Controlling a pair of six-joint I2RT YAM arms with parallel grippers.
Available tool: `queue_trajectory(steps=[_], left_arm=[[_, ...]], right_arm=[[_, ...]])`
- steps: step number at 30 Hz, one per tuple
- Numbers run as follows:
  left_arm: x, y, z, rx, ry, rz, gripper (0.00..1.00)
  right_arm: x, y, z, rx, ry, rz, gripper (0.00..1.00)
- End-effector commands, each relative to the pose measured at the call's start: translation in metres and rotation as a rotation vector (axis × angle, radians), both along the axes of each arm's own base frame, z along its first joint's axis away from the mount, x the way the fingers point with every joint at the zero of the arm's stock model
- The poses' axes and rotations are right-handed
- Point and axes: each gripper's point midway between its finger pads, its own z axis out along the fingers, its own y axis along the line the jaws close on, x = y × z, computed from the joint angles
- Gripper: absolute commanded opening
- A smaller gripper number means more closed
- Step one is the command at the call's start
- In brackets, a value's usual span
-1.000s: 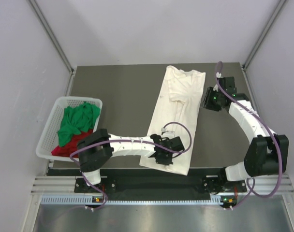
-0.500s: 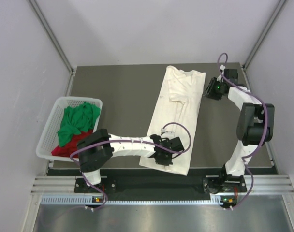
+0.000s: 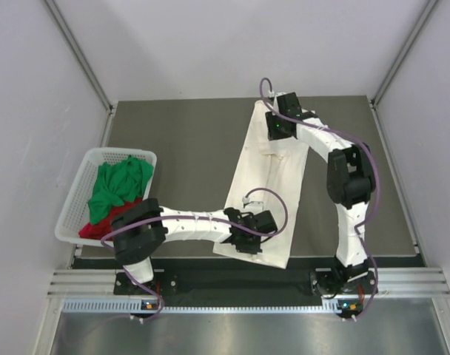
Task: Fold and stack the t-shirts
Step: Fold the tshirt
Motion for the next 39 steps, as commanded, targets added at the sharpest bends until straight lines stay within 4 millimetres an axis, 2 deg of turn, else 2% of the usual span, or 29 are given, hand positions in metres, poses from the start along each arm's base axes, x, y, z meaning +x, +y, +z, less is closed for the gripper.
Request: queue_trajectory(steps=[1, 2, 7, 9, 13, 15, 20, 28, 34, 39], left_arm=[[-0.002, -0.007, 0.02, -0.09, -0.014, 0.007, 0.04], [-0.002, -0.007, 0.022, -0.099, -0.015, 0.011, 0.04], [-0.004, -0.006, 0.017, -0.097, -0.003, 0.012, 0.02], [-0.004, -0.009, 0.017, -0.101, 0.001, 0.01, 0.02], [-0.005, -0.012, 0.013, -0.094, 0.015, 0.009, 0.0], [-0.005, -0.012, 0.013, -0.094, 0.014, 0.009, 0.0], [-0.005, -0.009, 0.013, -0.092, 0.011, 0.014, 0.0], [-0.006, -0.009, 0.013, -0.093, 0.012, 0.018, 0.0], [-0.006, -0.01, 0.013, -0.092, 0.014, 0.018, 0.0], [-0.006, -0.01, 0.014, -0.095, 0.014, 0.016, 0.0]], right_arm=[[0.016, 0.006, 0.006, -0.104, -0.034, 0.065, 0.39], [0.019, 0.011, 0.01, -0.129, -0.052, 0.098, 0.39], [0.015, 0.023, 0.001, -0.234, -0.055, 0.176, 0.39], [0.014, 0.027, 0.0, -0.25, -0.056, 0.2, 0.4], [0.005, 0.051, 0.002, -0.233, -0.063, 0.26, 0.4], [0.003, 0.057, 0.002, -0.225, -0.061, 0.264, 0.39], [-0.001, 0.053, -0.007, -0.267, -0.037, 0.254, 0.39], [-0.018, 0.052, -0.022, -0.423, 0.003, 0.35, 0.39], [-0.024, 0.059, -0.023, -0.455, 0.004, 0.403, 0.39], [-0.024, 0.056, -0.025, -0.518, 0.002, 0.405, 0.4]])
